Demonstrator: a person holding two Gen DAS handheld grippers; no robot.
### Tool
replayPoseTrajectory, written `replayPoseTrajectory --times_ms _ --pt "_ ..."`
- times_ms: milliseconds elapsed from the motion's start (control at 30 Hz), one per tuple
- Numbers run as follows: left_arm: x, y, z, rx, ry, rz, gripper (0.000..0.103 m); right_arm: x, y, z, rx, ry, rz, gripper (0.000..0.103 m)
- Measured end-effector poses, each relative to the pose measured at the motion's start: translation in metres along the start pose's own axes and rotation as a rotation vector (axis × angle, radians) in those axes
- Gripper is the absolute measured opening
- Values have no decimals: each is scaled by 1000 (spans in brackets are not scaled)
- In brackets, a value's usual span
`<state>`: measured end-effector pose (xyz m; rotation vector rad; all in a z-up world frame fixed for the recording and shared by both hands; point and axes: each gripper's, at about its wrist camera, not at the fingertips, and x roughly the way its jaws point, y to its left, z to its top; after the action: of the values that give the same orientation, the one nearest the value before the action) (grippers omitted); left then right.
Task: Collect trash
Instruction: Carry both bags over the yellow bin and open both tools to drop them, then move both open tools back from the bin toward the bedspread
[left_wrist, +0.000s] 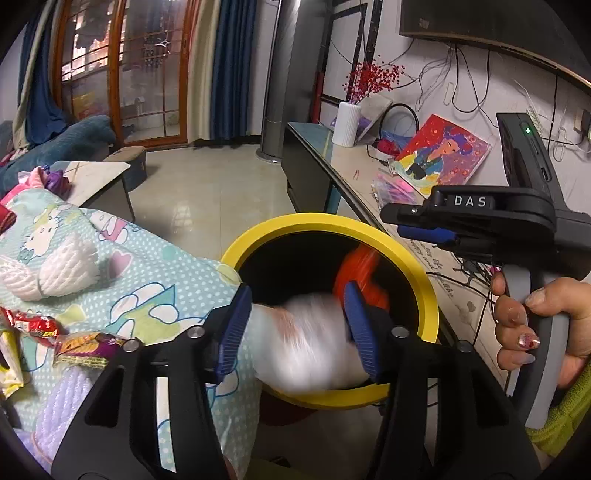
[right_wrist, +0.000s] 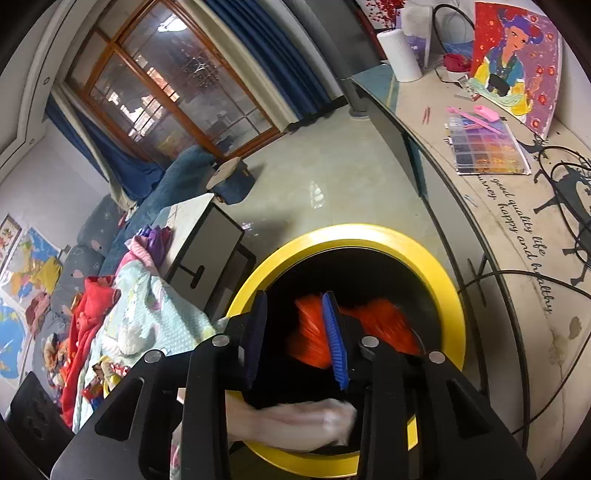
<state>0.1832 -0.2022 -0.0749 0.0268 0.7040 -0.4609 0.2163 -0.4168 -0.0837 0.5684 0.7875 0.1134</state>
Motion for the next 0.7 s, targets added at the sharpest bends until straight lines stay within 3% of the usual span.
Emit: replayPoseTrajectory --times_ms 300,367,700 --pt "-22 14 3 -64 -73 15 88 -13 20 -2 -80 -58 -31 49" --pt "-30 19 3 -82 -94 24 90 -17 31 -4 -121 -78 -37 56" --pt "-70 48 5 -178 -189 90 92 -39 84 -19 -274 -137 12 69"
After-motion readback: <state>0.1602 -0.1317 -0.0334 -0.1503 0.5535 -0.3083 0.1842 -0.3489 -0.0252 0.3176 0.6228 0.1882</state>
